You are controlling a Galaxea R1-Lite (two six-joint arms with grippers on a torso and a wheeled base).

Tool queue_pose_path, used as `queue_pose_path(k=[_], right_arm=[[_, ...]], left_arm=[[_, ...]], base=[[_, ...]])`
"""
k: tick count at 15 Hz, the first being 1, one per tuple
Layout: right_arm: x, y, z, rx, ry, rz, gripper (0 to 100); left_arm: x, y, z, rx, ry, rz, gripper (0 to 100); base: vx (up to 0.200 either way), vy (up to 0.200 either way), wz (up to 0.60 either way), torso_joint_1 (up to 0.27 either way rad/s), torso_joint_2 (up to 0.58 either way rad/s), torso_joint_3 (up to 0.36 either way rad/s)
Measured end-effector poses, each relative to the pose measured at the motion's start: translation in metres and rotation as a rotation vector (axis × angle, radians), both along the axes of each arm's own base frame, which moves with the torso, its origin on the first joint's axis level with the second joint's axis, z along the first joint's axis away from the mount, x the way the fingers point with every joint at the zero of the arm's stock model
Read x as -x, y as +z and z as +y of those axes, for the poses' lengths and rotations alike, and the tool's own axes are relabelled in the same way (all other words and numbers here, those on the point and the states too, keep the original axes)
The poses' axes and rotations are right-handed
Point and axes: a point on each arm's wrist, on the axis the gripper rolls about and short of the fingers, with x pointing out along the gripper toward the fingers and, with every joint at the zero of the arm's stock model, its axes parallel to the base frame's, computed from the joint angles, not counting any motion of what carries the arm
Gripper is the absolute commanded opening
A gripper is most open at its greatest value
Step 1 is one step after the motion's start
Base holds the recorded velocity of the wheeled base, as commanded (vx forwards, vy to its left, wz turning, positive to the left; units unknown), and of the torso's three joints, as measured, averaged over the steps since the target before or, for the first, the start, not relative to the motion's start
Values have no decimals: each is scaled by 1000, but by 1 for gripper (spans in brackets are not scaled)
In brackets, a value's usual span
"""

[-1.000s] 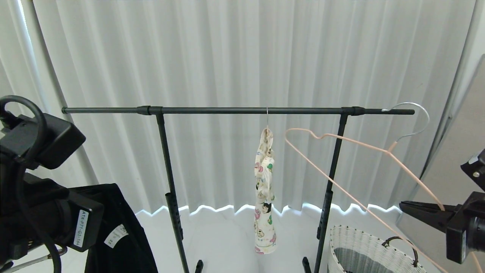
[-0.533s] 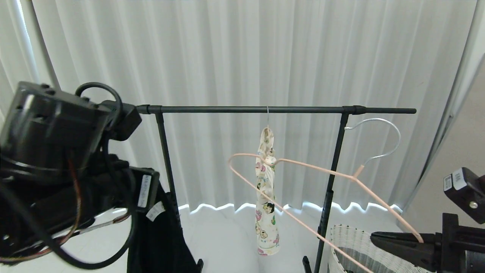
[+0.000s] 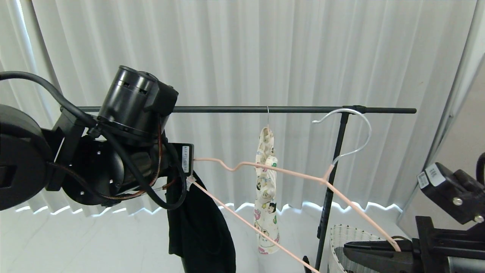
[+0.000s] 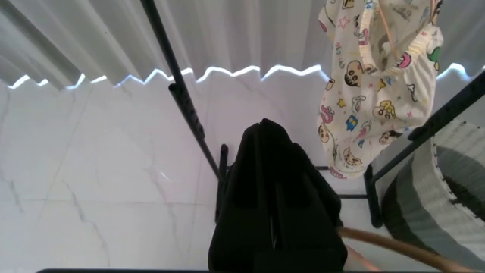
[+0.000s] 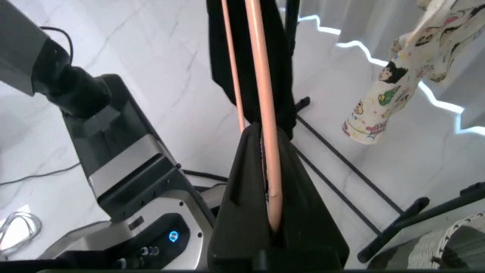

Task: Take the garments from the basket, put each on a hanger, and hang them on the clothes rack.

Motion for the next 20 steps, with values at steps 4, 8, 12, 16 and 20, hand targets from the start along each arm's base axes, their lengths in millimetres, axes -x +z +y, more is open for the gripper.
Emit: queue_pose_path(k=[4, 8, 12, 16, 20], right_arm=[[-7, -4, 11, 24, -2, 19, 0], [-18, -4, 18, 29, -29, 22, 0], [-28, 2, 28, 2, -19, 15, 0], [-24, 2, 26, 10, 4, 32, 0], [-20, 5, 22, 6, 22, 37, 0]], left_arm=[[-3, 8, -2, 47, 21, -28, 0], [-1, 14, -5, 57, 10, -45, 0], [4, 15, -11, 50, -5, -54, 0], [1, 14, -7, 43, 23, -59, 0], [0, 15, -6, 46, 31, -64, 0]], base=[[0, 0, 0, 0, 0, 0], [0, 0, 0, 0, 0, 0], [0, 0, 0, 0, 0, 0], [0, 0, 0, 0, 0, 0], [0, 0, 0, 0, 0, 0]])
